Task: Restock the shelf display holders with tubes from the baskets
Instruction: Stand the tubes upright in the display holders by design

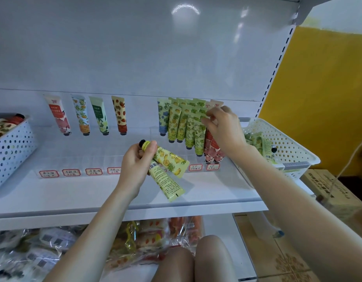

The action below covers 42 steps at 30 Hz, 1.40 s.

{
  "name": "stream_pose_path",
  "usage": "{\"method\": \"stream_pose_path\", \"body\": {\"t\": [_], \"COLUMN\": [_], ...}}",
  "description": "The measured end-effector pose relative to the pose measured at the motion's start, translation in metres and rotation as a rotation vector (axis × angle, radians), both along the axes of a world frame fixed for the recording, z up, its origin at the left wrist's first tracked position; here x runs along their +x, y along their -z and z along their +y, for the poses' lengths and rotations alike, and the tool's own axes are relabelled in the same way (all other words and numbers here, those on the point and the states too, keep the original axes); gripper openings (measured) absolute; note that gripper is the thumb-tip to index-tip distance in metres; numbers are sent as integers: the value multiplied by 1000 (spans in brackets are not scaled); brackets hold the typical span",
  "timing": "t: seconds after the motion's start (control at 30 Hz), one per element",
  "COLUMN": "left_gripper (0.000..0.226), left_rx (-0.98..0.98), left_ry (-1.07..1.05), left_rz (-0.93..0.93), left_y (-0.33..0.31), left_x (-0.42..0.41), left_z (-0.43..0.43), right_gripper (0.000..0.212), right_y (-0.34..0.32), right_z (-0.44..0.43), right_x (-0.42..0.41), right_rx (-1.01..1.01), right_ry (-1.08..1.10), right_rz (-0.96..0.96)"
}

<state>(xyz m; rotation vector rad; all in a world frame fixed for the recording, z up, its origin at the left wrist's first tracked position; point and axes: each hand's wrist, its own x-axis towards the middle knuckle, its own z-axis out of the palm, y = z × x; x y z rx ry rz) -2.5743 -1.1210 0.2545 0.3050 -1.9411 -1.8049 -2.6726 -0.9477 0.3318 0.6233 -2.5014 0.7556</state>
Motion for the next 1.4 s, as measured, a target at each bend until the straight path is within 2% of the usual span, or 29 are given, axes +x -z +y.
{"method": "stream_pose_path", "body": {"t": [0.07,0.13,0.2,0.27,0.33,0.5,0.57,0.67,0.83,0.93,1.07,1.17,1.27,1.4], "left_gripper": [35,34,26,23,23,37,35,29,31,30,31,13,12,20], "left_rx": [-1,-17,-19,-24,-39,-66,-19,217,763,900,873,901,682,374], "left_ry": [-20,-58,-118,-163,-163,-118,-80,15,56,33,47,75,84,51], "left_rz": [13,30,61,66,56,-71,-163,-271,-294,-296,-268,-166,-156,-145], "left_y": [-1,-3,-5,-6,-7,-3,-1,3,4,5,10,17,24,28], "left_x": [-1,-1,0,2,4,8,11,19,29,31,29,29,30,26], "left_z": [1,4,7,8,9,5,-1,-6,-17,-23,-24,-26,-24,-22], "right_gripper": [24,29,32,20,11,8,11,20,24,23,26,35,20,38], "right_y": [0,1,8,18,26,11,1,-9,-18,-17,-11,-9,-10,-12], "right_z": [0,0,-1,-1,-1,0,-1,-8,-27,-36,-46,-51,-55,-59], "right_x": [10,24,36,44,44,34,29,16,-5,-15,-26,-29,-29,-32], "right_rx": [-116,-165,-99,-66,-160,-440,-470,-432,-258,-135,43,143,222,298], "right_ry": [-71,-189,-314,-408,-443,-377,-326,-237,-143,-102,-39,8,27,79], "right_rz": [-46,-250,-488,-652,-701,-595,-520,-367,-211,-167,-174,-187,-179,-194]}}
